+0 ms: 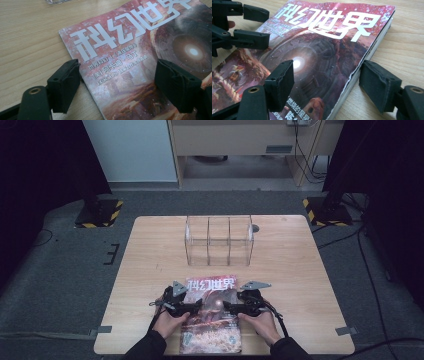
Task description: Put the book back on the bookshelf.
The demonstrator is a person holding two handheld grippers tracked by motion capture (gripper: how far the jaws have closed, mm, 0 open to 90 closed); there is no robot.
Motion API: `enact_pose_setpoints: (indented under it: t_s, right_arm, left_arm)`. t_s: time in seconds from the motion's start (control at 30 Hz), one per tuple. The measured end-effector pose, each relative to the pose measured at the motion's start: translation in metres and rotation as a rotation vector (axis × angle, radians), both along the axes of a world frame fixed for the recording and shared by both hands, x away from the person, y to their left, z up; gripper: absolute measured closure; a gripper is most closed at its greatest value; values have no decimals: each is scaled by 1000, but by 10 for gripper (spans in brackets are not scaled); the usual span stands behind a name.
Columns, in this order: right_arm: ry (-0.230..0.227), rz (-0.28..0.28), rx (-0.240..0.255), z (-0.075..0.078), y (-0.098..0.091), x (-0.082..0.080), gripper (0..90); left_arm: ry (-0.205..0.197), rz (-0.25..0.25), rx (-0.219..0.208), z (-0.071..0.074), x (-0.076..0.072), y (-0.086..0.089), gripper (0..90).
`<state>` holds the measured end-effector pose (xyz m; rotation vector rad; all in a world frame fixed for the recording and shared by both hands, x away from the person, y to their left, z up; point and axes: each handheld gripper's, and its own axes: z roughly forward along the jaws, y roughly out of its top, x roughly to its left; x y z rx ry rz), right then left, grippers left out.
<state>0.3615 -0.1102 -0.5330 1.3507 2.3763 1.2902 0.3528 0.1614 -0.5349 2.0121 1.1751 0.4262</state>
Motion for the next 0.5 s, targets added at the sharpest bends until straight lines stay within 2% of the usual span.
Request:
enact_pose_setpoints:
  t_s: [0.13, 0.2, 0.23, 0.4, 0.5]
  right_arm:
    - [13, -11, 48, 3, -4, 1, 319]
    - [11, -8, 91, 6, -7, 1, 325]
    - [6, -2, 131, 10, -9, 0, 332]
    - [-21, 22, 168, 17, -6, -3, 327]
    - [-34, 29, 171, 17, -5, -4, 306]
  left_arm:
    - [1, 0, -1, 0, 0, 0, 197]
    - [2, -1, -3, 0, 0, 0, 197]
    - [1, -3, -3, 0, 0, 0, 197]
    - [2, -7, -5, 0, 1, 1, 197]
    - [4, -13, -2, 0, 1, 1, 191]
